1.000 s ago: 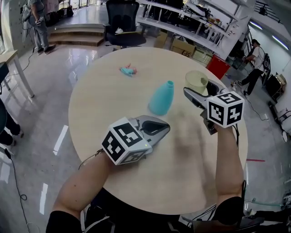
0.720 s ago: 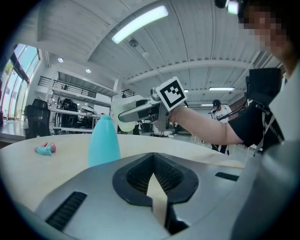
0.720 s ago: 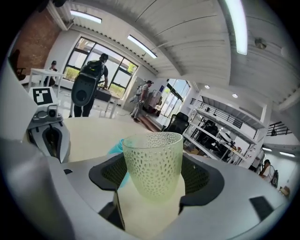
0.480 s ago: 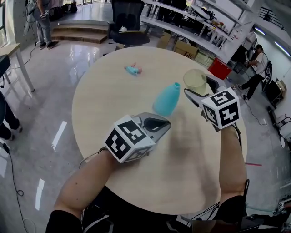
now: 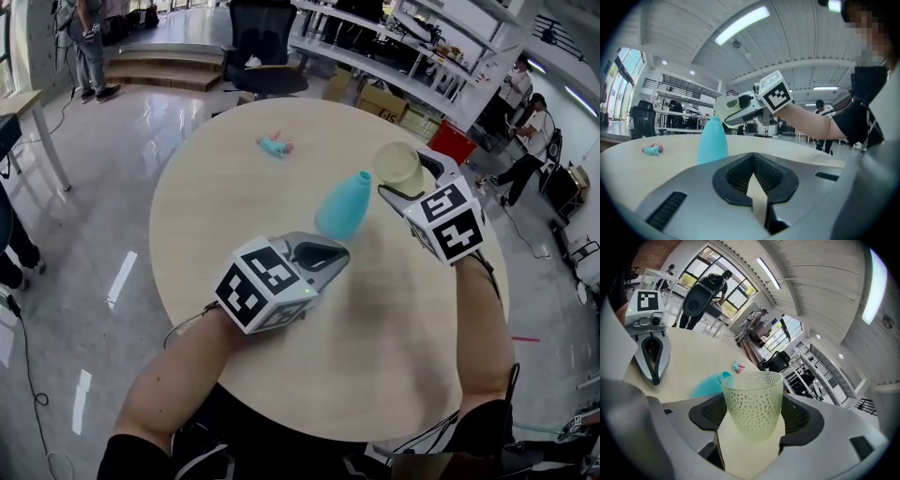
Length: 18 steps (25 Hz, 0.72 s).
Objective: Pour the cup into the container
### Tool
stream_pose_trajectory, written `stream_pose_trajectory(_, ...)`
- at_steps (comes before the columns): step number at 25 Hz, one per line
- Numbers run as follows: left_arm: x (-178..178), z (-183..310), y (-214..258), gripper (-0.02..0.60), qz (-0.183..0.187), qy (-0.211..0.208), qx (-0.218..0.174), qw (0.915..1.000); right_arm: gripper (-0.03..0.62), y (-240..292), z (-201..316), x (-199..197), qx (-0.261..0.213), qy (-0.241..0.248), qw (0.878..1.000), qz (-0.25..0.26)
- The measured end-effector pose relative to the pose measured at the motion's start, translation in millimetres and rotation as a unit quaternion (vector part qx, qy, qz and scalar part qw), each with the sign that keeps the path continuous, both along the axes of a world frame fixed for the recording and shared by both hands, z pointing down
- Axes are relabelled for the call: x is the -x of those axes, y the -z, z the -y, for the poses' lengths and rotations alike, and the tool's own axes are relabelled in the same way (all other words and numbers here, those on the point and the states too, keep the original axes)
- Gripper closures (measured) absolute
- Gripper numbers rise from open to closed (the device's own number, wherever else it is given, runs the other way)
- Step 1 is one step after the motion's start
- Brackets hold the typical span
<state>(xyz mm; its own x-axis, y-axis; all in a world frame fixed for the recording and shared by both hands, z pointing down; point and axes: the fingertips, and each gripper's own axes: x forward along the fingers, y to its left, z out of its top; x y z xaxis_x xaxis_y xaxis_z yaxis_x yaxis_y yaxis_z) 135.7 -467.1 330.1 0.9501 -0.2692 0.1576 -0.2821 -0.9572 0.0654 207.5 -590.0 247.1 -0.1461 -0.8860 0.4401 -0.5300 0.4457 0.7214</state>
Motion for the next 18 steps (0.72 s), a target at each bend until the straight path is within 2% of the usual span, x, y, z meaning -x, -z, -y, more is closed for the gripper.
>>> stream_pose_trajectory(6, 3.4, 7.6, -0.8, 0.583, 0.004, 0.02, 0.003, 0.9998, 0.227, -2.7, 0.8, 0.3, 0.002, -0.003, 0.999, -0.038)
stream_pose_trajectory(18, 9.0, 9.7, -0.8, 0.583, 0.006, 0.025, 0.004, 0.9997, 0.227, -3.1, 5.7, 4.0, -0.009, -0.007, 0.995, -0.099)
